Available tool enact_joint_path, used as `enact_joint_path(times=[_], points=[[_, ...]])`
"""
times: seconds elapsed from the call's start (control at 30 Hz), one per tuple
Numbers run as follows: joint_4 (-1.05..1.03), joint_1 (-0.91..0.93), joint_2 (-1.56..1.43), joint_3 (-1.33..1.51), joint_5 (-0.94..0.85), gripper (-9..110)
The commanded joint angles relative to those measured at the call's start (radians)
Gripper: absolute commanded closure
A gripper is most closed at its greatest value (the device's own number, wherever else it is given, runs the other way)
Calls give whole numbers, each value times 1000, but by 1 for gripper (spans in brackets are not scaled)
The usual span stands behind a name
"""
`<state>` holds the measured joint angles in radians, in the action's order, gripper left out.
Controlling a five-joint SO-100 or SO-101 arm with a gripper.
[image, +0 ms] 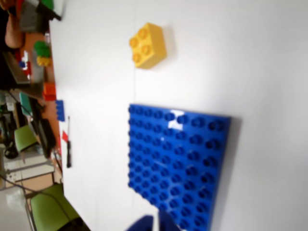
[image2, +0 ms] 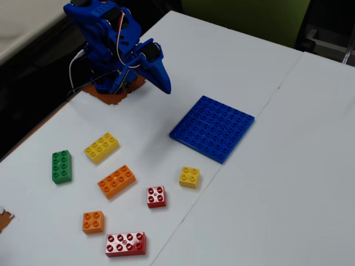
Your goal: Pick up the 2x4 orange block and go up the 8x8 blue block.
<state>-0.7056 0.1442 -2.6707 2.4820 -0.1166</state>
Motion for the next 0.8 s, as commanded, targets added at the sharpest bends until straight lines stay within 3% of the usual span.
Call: enact_joint_path(times=[0.0, 0.77], points=[[-78, 35, 137, -225, -17, 101], [-483, 299, 1045, -1330, -84, 98]])
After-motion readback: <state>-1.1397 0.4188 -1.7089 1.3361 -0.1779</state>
